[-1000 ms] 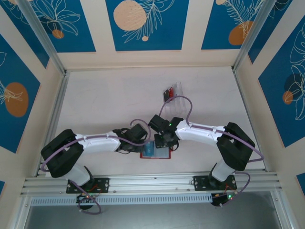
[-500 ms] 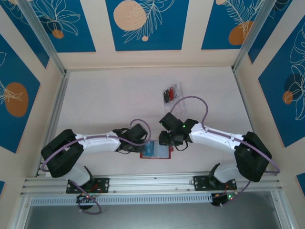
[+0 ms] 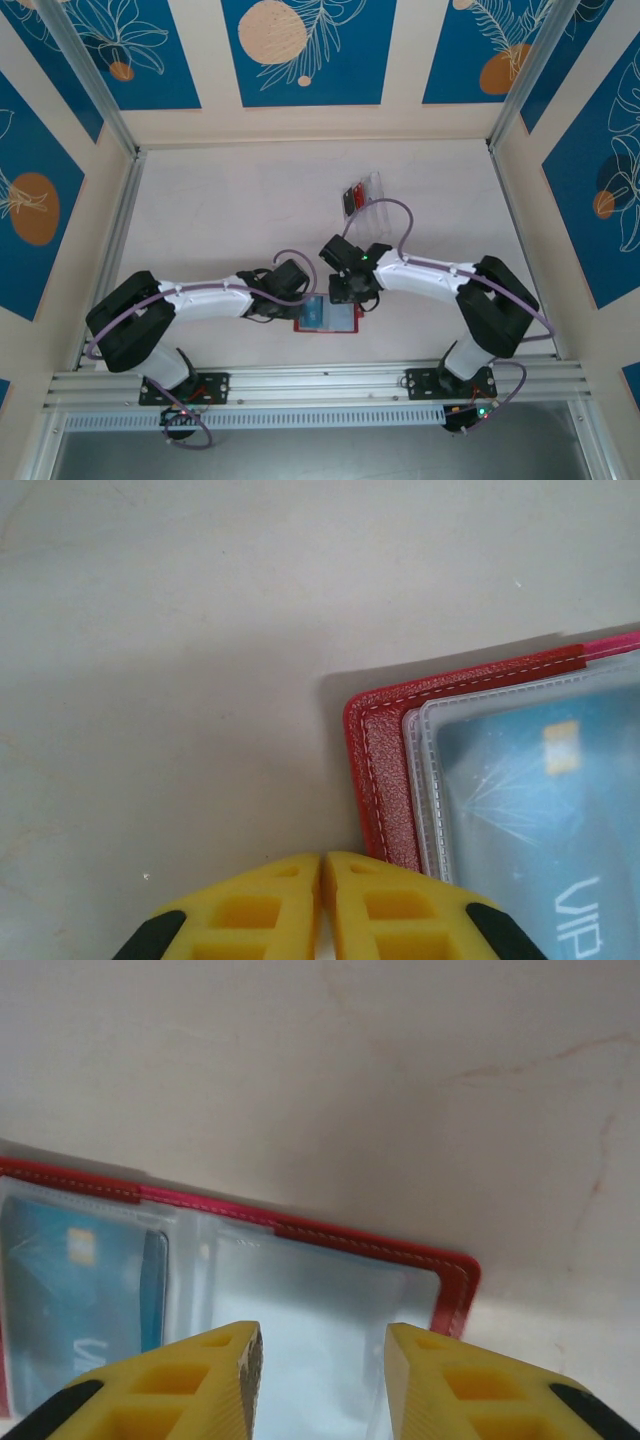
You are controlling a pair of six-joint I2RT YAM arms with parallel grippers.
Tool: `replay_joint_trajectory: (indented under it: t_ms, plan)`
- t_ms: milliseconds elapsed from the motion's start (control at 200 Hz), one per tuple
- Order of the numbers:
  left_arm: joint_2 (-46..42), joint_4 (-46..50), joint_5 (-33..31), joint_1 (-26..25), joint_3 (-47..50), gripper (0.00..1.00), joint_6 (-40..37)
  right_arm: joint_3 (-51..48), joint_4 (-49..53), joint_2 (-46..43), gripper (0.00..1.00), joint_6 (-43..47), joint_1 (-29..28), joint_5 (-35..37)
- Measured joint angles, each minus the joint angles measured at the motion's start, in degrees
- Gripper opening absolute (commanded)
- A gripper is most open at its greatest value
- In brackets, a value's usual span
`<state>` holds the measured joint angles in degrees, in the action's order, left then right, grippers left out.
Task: Put the credit cards into the card holder
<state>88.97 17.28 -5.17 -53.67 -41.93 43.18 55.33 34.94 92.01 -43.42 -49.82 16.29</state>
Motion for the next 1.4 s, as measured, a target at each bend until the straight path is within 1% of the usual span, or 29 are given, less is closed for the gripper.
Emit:
replay_joint_trajectory:
  t_ms: [200, 390, 450, 580, 625, 915, 1120, 1401]
  plan:
    - [0.0, 0.0, 0.0, 0.0, 0.0, 0.11, 0.02, 2.78, 1.22, 5.49, 0.31, 1.09, -1.49, 2.84]
    - [0.0, 0.0, -0.02, 0.0, 0.0, 0.11, 0.02, 3.69, 2.23, 7.02, 0.24, 1.25, -2.4, 4.61]
    - [0.0, 0.0, 0.0, 0.0, 0.0, 0.11, 0.02, 3.82, 2.14, 7.26, 0.2, 1.31, -2.73, 4.79]
    - [0.0, 0.0, -0.02, 0.0, 0.0, 0.11, 0.02, 3.87, 1.38, 7.45, 0.03, 0.94, -3.39, 4.63]
    - [0.0, 0.0, -0.02, 0.0, 0.0, 0.11, 0.0, 3.93, 1.42, 7.43, 0.0, 0.52, -3.48, 4.72]
    - [0.0, -0.02, -0.07, -0.04, 0.0, 0.11, 0.0, 4.52, 3.02, 7.06, 0.0, 0.66, -3.54, 4.74]
    - [0.0, -0.04, -0.04, -0.04, 0.0, 0.11, 0.0, 9.29, 7.8, 7.06, 0.0, 1.09, -3.87, 4.22]
    - [0.09, -0.13, 0.0, -0.04, -0.02, 0.11, 0.02, 12.72, 7.23, 7.23, 0.0, 0.39, -4.46, -1.51]
